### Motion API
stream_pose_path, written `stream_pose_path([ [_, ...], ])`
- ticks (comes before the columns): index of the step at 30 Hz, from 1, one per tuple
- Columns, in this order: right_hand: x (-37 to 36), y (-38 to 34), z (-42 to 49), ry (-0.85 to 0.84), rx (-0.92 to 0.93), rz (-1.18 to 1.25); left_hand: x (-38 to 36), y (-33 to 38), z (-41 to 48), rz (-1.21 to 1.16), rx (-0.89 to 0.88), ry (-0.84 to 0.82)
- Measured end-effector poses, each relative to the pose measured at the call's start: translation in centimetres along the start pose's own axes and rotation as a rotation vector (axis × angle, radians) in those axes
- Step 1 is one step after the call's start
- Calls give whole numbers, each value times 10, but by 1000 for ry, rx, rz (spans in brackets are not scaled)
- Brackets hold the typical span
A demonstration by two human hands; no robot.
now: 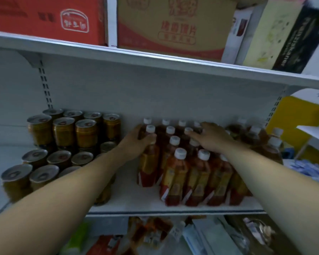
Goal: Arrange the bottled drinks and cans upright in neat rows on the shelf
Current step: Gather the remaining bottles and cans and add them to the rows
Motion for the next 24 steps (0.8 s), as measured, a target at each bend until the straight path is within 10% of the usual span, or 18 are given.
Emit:
stream_pose_path([
  [5,-4,46,40,-126,101,-66,-38,-6,41,-418,198,62],
  [24,-27,69,92,-290,139,-96,-45,-12,75,-729,454,21],
])
Point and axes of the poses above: each hand's wrist, its own z-axis towards the middle knuckle, its own x-axis out of the back of the hand, y = z × x, the point moved 1 cm from there along z, towards the middle knuckle, and after that the axes turned 7 degrees about x, right-handed, at the moved point
